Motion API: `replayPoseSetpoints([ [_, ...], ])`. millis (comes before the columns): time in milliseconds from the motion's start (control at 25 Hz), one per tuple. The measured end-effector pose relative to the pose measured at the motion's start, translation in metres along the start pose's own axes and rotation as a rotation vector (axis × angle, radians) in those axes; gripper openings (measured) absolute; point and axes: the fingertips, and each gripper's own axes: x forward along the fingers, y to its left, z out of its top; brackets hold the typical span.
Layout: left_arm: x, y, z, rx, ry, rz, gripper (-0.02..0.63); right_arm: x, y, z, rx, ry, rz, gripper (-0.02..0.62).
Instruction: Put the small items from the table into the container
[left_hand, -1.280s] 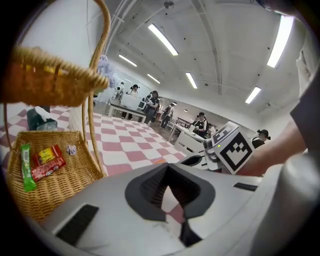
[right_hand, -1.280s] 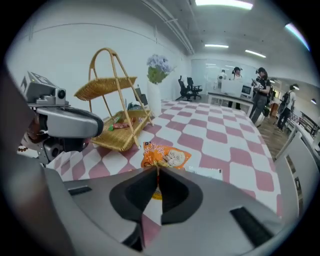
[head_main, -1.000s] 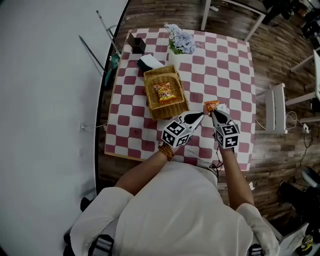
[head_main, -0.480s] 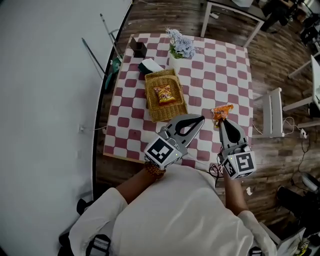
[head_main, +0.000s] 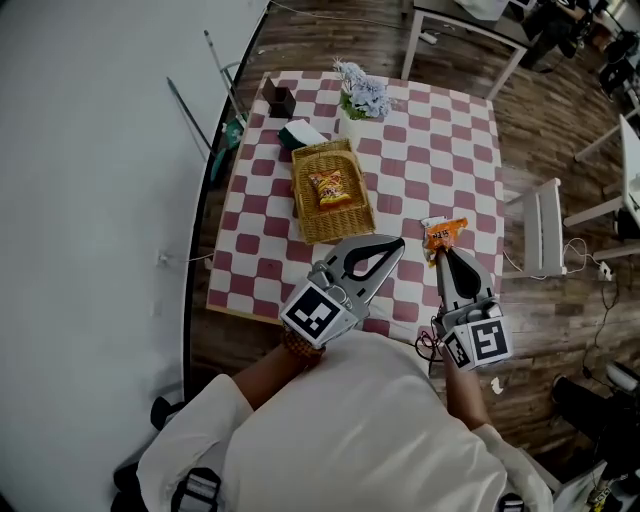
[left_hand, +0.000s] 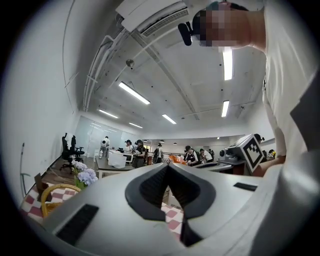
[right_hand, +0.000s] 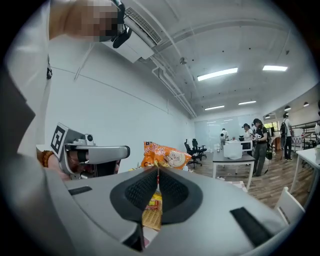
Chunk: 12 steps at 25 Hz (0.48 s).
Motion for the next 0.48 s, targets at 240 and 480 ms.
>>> replayPoseSetpoints([
  [240,-0.031,0.020,0.002,0.053,-0.032,0.078,0.029,0.020,0.032,0.000,-0.006,0.005,0.089,0.017],
  [480,-0.069,0.035,0.004,0.023,-0.014,0.186,0.029,0.044,0.074,-0.004,-0.010,0.021,0.210,0.017],
])
